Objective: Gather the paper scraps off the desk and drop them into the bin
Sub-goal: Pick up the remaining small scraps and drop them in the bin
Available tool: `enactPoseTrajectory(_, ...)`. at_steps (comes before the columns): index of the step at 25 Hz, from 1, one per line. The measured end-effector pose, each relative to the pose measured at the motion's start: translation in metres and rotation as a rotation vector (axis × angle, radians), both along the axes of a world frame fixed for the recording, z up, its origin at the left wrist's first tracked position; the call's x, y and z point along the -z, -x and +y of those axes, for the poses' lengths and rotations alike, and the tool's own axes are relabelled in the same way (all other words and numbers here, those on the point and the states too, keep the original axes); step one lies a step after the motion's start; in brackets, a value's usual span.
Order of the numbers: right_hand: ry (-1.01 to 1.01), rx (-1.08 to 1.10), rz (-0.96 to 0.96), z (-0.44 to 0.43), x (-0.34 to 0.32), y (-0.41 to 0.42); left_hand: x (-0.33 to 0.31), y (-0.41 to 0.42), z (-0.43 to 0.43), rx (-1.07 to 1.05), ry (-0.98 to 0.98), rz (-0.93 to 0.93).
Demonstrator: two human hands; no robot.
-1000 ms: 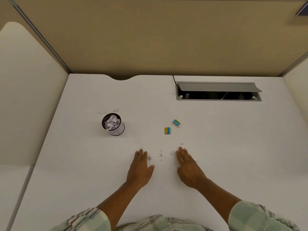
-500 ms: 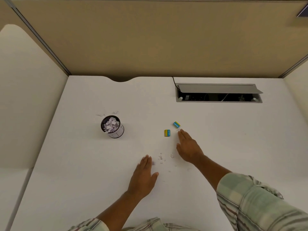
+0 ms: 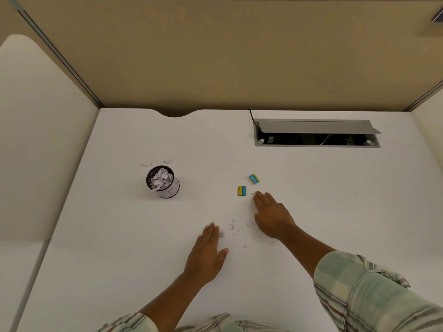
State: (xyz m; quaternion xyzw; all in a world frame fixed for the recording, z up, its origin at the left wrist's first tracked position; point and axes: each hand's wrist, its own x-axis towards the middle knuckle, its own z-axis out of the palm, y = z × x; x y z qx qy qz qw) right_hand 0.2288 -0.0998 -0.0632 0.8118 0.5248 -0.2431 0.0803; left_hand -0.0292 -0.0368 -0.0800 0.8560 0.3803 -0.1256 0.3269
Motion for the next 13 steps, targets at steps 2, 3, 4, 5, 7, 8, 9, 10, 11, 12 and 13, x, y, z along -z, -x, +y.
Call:
enactPoseTrajectory(2, 0.001, -0.020, 0.004, -0.012, 0.002, 0.007, -0.001, -0.001, -0.001, -0.002, -0.004, -0.003)
enactPoseTrajectory(3, 0.000, -0.020, 0.007, -0.014, 0.002, 0.009, -0.002, -0.002, -0.001, -0.005, -0.002, -0.003)
enactPoseTrajectory(4, 0.000, -0.019, 0.009, -0.014, 0.002, 0.009, -0.003, -0.002, -0.001, -0.004, 0.003, -0.001)
enactPoseTrajectory(5, 0.007, -0.021, 0.009, -0.012, 0.001, 0.008, -0.003, -0.001, 0.000, 0.002, 0.005, 0.003)
enactPoseTrajectory(7, 0.031, -0.042, 0.015, -0.011, -0.001, 0.009, -0.005, 0.000, -0.001, 0.023, 0.006, 0.014)
enactPoseTrajectory(8, 0.037, -0.058, 0.024, -0.013, -0.001, 0.011, -0.006, 0.001, -0.002, 0.033, 0.008, 0.020)
enactPoseTrajectory(9, 0.035, -0.073, 0.033, -0.017, 0.000, 0.016, -0.006, 0.001, -0.003, 0.043, 0.007, 0.028)
enactPoseTrajectory(10, 0.029, -0.085, 0.042, -0.023, 0.001, 0.022, -0.006, 0.000, -0.006, 0.055, -0.001, 0.039)
enactPoseTrajectory(11, 0.022, -0.091, 0.052, -0.031, 0.003, 0.030, -0.006, -0.001, -0.009, 0.068, -0.012, 0.053)
enactPoseTrajectory(12, 0.010, -0.096, 0.061, -0.040, 0.004, 0.039, -0.005, -0.003, -0.014, 0.080, -0.021, 0.063)
enactPoseTrajectory(13, -0.008, -0.099, 0.070, -0.049, 0.006, 0.050, -0.004, -0.005, -0.019, 0.088, -0.023, 0.069)
